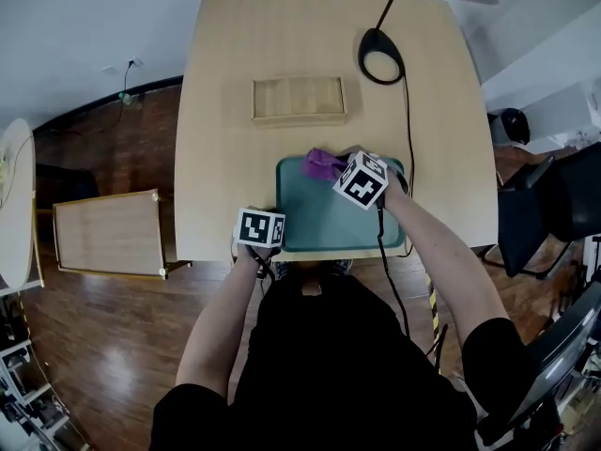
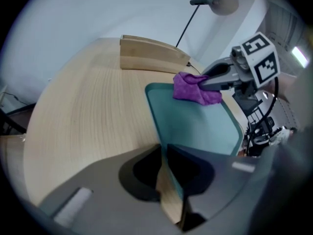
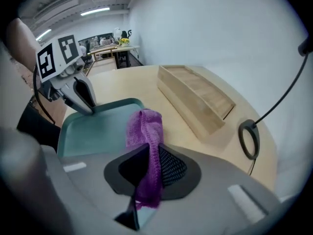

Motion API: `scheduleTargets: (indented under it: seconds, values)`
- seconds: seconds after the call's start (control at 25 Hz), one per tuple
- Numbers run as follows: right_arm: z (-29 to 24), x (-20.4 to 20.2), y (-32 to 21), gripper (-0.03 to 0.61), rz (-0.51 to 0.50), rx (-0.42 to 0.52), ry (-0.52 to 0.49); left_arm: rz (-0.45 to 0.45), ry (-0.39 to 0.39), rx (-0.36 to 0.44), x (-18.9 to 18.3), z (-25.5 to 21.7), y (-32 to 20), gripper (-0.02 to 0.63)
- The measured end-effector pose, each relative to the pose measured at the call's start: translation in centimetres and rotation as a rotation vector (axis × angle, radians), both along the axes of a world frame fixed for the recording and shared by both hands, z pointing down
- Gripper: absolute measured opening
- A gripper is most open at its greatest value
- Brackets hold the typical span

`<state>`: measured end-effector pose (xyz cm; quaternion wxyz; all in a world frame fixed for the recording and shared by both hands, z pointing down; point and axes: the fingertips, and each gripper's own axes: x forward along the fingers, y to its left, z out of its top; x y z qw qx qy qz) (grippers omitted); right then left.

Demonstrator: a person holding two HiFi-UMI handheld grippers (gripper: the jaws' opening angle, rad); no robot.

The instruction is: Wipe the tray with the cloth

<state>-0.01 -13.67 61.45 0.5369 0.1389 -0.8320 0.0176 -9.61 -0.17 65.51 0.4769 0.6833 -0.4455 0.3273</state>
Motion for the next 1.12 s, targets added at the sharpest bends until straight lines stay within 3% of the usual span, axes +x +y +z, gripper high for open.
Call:
scheduleTargets:
  seconds: [0.28,0.56,0.96,1.12]
  values:
    - [1.8,-1.3,0.8,0.049,-0.069,0.01,0.018,-0.02,0.006,0.012,-0.2,-0.2,-0.1,0.061]
    - [2.0,-2.1,7.5,0.049,-0.142,-0.103,-0.038,-0.054,0.017,0.005,-0.6,0.0,-0.1,0.057]
    - [2.1,-1.8,16.0,0.049,-0.224,-0.191,-0.048,-0.054,-0.009,0.001,-0.9,0.2,-0.2,0.055]
    - [2.2,-1.1,18.9,0.049,-0.335,-0.208,-0.036,-0.06,-0.02,0.003,-0.9,0.2,-0.2,0.055]
